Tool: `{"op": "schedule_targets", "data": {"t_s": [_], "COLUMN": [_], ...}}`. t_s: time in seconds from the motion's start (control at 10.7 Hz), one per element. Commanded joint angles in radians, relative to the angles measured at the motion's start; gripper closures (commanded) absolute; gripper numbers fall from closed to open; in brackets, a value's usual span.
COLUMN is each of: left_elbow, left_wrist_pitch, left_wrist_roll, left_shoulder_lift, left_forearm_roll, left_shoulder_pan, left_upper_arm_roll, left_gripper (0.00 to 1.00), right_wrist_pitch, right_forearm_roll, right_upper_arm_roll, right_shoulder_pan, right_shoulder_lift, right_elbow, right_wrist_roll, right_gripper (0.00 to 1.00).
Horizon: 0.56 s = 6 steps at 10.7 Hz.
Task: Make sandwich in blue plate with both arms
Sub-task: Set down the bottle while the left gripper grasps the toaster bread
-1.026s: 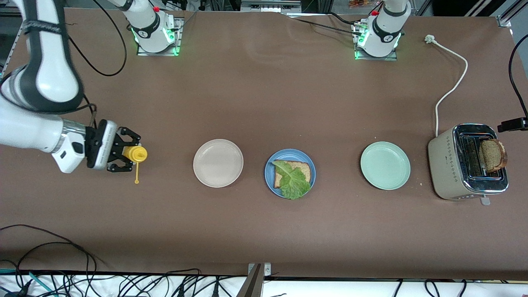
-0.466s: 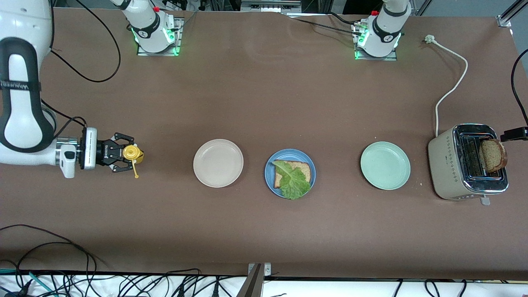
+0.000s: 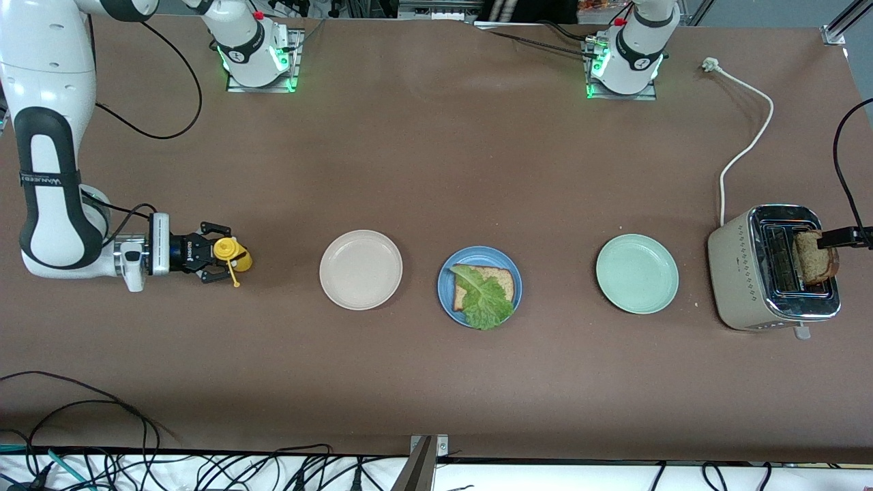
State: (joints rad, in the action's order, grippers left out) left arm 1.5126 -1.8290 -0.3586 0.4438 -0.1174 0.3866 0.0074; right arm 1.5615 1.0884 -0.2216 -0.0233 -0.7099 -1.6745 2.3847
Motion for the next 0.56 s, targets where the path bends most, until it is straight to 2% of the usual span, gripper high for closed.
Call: {"op": "schedule_targets", "data": {"t_s": [0.0, 0.19, 0.28, 0.47], "left_elbow": [-0.015, -0.014, -0.014, -0.015], "left_wrist_pitch": [-0.027, -0.039, -0.058, -0.073], "left_wrist_roll": [-0.033, -0.055, -0.075, -0.102], "left_shoulder_lift": [0.030, 0.042, 0.058, 0.067], "left_forearm_roll": [0.030, 0.032, 0.051, 0.064], "left_shoulder_pan": [0.012, 0.012, 0.030, 0.037], "left_upper_arm_roll": [-0.009, -0.009, -0.009, -0.009], "left_gripper": [0.04, 0.28, 0.45, 0.96], "right_wrist_pitch": [-0.041, -0.083, -0.084, -0.095], "right_forearm_roll": [0.024, 0.024, 0.024, 0.024], "right_upper_arm_roll": [0.019, 0.019, 0.019, 0.019], "right_shoulder_pan": [-0.046, -0.064, -0.073, -0.075], "right_shoulder_lift": [-0.058, -0.094, -0.106, -0.112], "right_elbow": [0.022, 0.038, 0.039, 0.041], "right_wrist_roll": [0.080, 0.100, 0.103, 0.108], "right_gripper": [1.00, 1.00, 1.00, 1.00]}}
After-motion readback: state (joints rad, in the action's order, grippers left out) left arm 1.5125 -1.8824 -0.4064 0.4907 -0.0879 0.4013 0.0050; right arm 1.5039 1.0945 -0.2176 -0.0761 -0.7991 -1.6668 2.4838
